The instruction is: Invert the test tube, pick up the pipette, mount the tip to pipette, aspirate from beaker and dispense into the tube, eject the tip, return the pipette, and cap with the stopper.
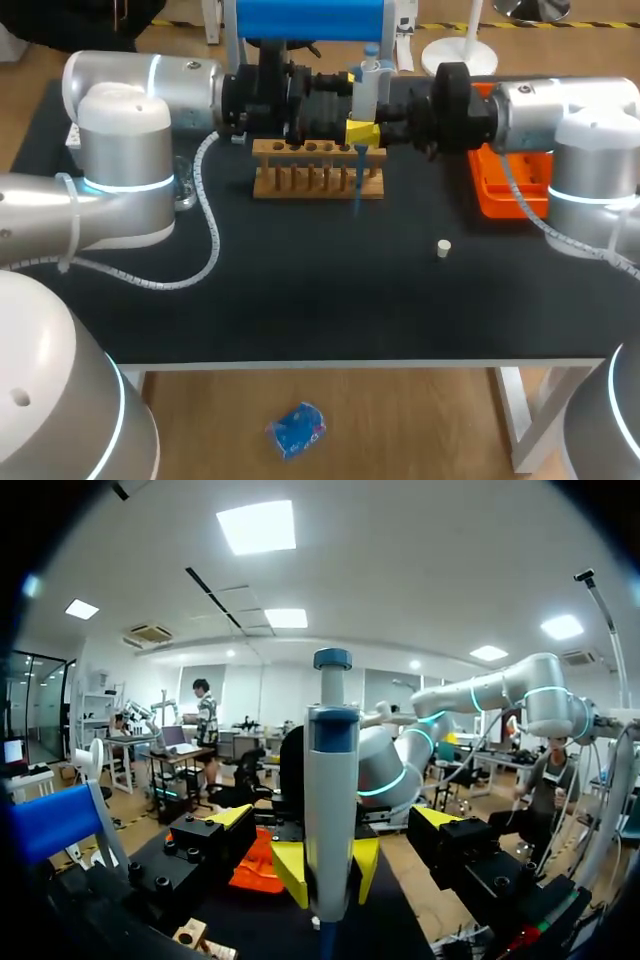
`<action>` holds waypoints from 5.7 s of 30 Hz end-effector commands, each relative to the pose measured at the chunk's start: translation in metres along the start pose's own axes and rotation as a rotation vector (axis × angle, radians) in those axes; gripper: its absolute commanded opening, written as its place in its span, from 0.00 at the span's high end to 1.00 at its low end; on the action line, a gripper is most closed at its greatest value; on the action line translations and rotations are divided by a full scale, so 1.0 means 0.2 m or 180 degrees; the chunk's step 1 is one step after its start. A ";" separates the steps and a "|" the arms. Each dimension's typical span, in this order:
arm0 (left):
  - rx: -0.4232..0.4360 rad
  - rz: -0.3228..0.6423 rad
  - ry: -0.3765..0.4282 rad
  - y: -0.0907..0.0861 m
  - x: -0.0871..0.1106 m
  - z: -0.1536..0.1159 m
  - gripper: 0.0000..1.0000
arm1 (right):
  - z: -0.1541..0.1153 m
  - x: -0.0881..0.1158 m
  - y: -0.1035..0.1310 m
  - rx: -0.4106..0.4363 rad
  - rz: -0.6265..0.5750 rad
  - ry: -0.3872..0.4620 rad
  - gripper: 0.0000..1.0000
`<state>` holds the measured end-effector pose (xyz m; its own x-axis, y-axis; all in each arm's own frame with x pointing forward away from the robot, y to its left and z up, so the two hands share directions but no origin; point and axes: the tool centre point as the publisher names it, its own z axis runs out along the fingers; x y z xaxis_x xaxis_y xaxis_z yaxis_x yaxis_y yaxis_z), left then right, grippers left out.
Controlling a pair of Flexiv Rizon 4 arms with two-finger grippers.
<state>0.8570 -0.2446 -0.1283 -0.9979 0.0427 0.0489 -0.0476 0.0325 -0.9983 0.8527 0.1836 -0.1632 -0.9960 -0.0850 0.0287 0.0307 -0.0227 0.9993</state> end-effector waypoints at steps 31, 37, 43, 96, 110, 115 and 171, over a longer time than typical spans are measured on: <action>0.0181 -0.0284 -0.1002 0.05 -0.07 -0.13 0.00 | -0.85 -0.05 0.14 -0.0014 -0.0314 -0.0562 1.00; 0.0181 -0.0284 -0.1002 0.05 -0.07 -0.13 0.00 | -1.01 -0.14 0.15 -0.0111 -0.0325 -0.0453 1.00; 0.0181 -0.0284 -0.1002 0.05 -0.07 -0.13 0.00 | -1.16 -0.27 0.15 -0.0168 -0.0287 -0.0388 1.00; 0.0181 -0.0284 -0.1002 0.05 -0.07 -0.13 0.00 | -1.53 -0.56 0.04 0.0028 -0.0226 -0.0913 1.00; 0.0181 -0.0284 -0.1002 0.05 -0.07 -0.13 0.00 | -1.53 -0.55 0.04 0.0026 -0.0235 -0.0929 1.00; 0.0133 -0.0269 -0.1059 0.04 -0.07 -0.13 0.00 | -1.53 -0.55 0.04 0.0026 -0.0235 -0.0929 1.00; -0.1193 0.0146 -0.0918 -0.34 -0.56 0.80 0.00 | -1.53 -0.55 0.04 0.0026 -0.0235 -0.0929 1.00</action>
<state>0.9656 -0.4120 -0.0727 -0.9717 -0.2282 -0.0603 -0.0264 0.3590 -0.9330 0.9891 -0.1123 -0.1674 -0.9780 0.2051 -0.0387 -0.0421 -0.0123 0.9990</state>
